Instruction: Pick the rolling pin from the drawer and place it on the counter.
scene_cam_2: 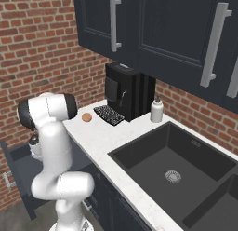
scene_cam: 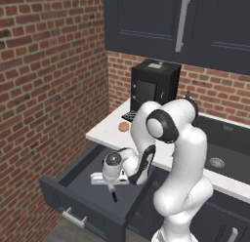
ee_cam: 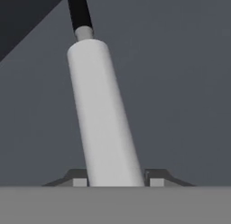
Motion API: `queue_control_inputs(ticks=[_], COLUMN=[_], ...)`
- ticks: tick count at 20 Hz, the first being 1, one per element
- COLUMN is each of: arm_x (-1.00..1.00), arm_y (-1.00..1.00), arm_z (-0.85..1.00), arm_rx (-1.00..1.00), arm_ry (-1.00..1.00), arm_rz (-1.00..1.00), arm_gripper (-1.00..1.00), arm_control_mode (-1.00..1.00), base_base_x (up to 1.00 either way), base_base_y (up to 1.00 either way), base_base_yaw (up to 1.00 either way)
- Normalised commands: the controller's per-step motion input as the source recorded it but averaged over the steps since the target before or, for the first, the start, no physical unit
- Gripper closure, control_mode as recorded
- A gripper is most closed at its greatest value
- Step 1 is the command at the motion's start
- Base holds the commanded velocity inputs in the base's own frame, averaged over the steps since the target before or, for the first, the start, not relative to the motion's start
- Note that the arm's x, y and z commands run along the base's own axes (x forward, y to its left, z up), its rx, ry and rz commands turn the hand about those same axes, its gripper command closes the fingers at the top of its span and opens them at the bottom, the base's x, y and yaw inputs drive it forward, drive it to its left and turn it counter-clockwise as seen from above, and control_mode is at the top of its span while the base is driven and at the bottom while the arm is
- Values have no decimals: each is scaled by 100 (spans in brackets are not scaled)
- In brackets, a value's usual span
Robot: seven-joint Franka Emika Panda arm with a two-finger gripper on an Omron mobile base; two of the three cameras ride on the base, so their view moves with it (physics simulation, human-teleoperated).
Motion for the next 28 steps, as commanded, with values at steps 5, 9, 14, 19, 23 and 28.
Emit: queue_control_inputs(ticks=[5, 9, 14, 19, 23, 28], arm_x=[-16, -20, -1, 0, 0, 2], arm_y=[0, 15, 73, 88, 55, 19], arm_z=[100, 100, 100, 100, 100, 100], arm_rx=[0, -3, -13, -14, -5, 0], arm_ry=[0, -1, -4, -1, 1, 5], arm_rz=[5, 3, 1, -2, -17, -23], arm_gripper=[100, 100, 100, 100, 100, 100], arm_control_mode=[-100, -100, -100, -100, -100, -100], base_base_x=[0, 0, 0, 0, 0, 0], base_base_y=[0, 0, 0, 0, 0, 0], base_base_yaw=[0, 0, 0, 0, 0, 0])
